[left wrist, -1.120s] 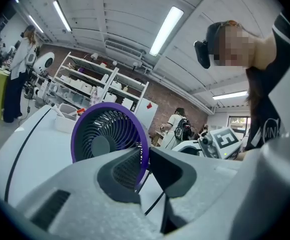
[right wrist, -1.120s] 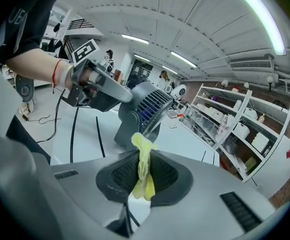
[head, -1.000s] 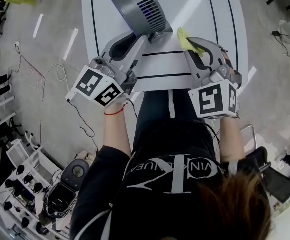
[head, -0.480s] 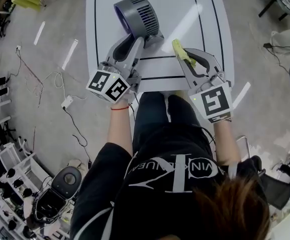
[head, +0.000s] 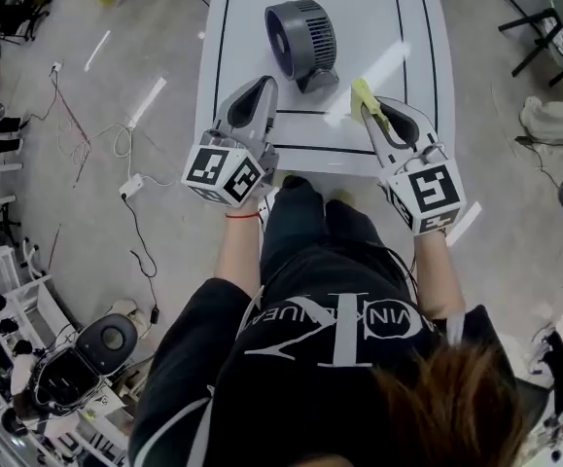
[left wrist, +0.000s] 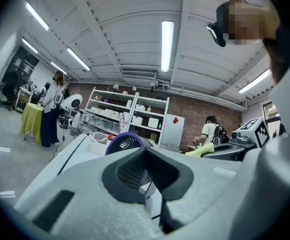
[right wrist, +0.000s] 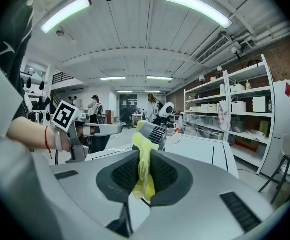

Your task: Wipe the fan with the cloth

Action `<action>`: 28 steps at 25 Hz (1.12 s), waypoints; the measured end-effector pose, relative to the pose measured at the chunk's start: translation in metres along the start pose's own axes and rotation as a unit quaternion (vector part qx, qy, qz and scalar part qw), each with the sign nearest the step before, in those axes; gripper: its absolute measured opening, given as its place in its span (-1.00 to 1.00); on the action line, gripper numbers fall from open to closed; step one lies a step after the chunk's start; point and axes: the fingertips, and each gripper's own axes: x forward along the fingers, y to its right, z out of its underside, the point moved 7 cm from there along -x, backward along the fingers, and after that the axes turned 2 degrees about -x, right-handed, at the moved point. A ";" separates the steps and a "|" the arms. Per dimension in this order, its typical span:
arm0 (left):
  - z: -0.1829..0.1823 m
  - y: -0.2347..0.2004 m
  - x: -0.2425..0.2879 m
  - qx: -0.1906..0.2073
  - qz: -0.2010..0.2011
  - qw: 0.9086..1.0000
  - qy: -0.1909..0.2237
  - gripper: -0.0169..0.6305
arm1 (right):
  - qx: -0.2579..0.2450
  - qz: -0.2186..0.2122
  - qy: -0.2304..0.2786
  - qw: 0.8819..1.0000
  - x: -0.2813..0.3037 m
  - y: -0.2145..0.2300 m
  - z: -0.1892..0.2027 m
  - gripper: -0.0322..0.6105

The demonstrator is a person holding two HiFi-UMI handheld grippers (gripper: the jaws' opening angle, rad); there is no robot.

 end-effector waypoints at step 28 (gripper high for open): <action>-0.037 -0.001 -0.099 0.069 -0.114 0.990 0.053 -0.91 | -0.026 -0.024 0.047 0.998 -0.008 -0.020 -0.031 -0.79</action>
